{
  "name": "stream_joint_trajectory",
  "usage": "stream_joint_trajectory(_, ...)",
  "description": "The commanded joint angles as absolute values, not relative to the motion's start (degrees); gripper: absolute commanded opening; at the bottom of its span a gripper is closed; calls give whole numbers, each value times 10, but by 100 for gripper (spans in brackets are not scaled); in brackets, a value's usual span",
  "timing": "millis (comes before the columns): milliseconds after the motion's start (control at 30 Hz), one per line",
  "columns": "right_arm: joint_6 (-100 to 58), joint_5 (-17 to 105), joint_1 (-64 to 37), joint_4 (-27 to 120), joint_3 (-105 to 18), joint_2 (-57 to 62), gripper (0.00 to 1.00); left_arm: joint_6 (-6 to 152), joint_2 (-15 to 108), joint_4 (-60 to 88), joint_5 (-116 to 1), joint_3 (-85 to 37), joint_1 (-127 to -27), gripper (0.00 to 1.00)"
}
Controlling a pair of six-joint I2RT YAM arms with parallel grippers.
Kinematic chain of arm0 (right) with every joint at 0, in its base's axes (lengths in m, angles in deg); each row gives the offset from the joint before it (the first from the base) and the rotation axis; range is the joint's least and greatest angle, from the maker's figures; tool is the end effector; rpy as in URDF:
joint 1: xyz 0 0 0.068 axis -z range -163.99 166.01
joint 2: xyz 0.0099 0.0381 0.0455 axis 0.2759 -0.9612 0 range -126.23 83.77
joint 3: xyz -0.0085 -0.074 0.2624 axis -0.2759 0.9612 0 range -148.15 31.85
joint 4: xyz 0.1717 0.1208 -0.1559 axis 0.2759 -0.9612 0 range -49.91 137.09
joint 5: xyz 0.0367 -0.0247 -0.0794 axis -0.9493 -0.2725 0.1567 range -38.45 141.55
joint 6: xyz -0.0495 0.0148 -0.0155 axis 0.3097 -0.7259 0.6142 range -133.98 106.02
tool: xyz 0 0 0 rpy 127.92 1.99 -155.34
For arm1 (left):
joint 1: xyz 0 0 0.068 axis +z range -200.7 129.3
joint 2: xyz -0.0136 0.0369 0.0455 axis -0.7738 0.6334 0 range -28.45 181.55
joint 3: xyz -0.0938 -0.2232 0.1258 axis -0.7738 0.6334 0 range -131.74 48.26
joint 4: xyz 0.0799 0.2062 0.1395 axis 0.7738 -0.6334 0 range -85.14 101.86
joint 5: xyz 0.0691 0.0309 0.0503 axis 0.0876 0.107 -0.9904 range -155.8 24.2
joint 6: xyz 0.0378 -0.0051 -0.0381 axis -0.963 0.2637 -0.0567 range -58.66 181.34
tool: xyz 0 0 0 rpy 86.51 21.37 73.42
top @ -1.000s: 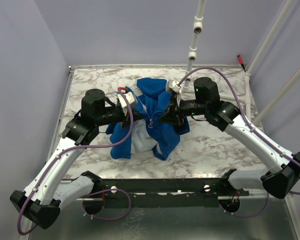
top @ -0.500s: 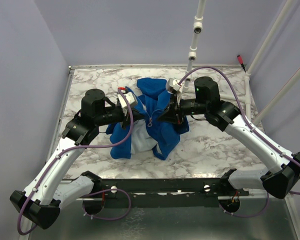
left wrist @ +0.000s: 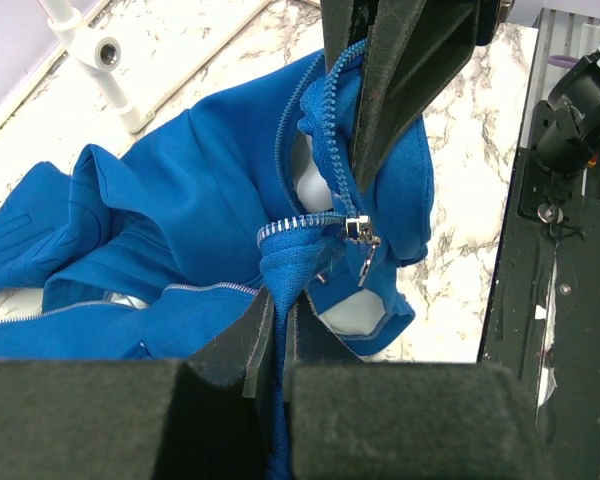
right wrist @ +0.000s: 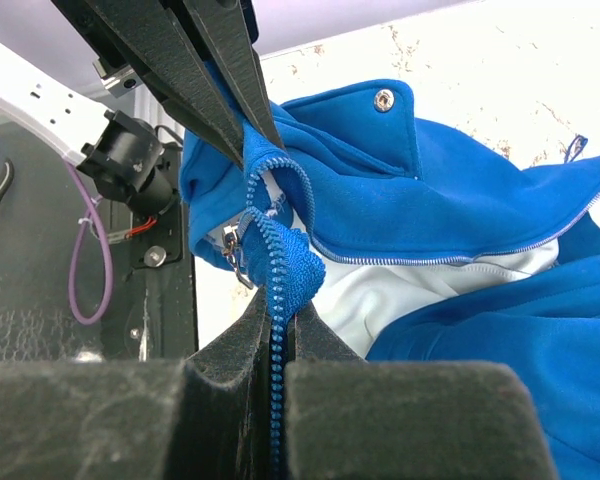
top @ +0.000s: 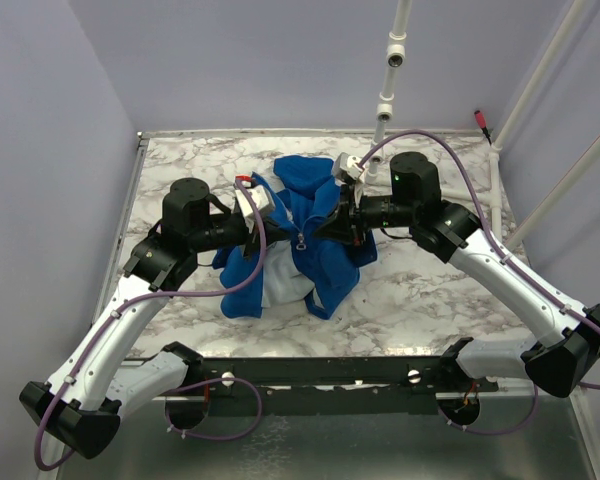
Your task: Zip up the jacket
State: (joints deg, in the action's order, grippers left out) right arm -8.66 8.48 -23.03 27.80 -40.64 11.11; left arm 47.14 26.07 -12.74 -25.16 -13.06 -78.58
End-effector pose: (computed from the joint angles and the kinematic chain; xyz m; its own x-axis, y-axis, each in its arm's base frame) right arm 0.2029 0.1958 0.3914 -0.1687 -0.2240 -0.9599 -0.9801 0.1417 0.1392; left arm 0.1650 -0.1136 0.3862 -0.0406 0.2320 -0.9719 0.9417 0.3340 0.0404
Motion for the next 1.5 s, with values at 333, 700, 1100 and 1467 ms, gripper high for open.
stream_joint_trajectory(333, -102, 114, -236, 323, -423, 142, 1, 465, 251, -132, -217, -131, -787, 0)
stream_joint_trajectory(700, -51, 111, -236, 219, -412, 148, 1, 461, 252, -133, -225, -139, -787, 0)
stream_joint_trajectory(1100, -46, 86, -236, 206, -409, 119, 1, 461, 254, -132, -229, -141, -786, 0)
stream_joint_trajectory(1467, -50, 73, -237, 210, -423, 117, 1, 458, 252, -131, -229, -135, -786, 0)
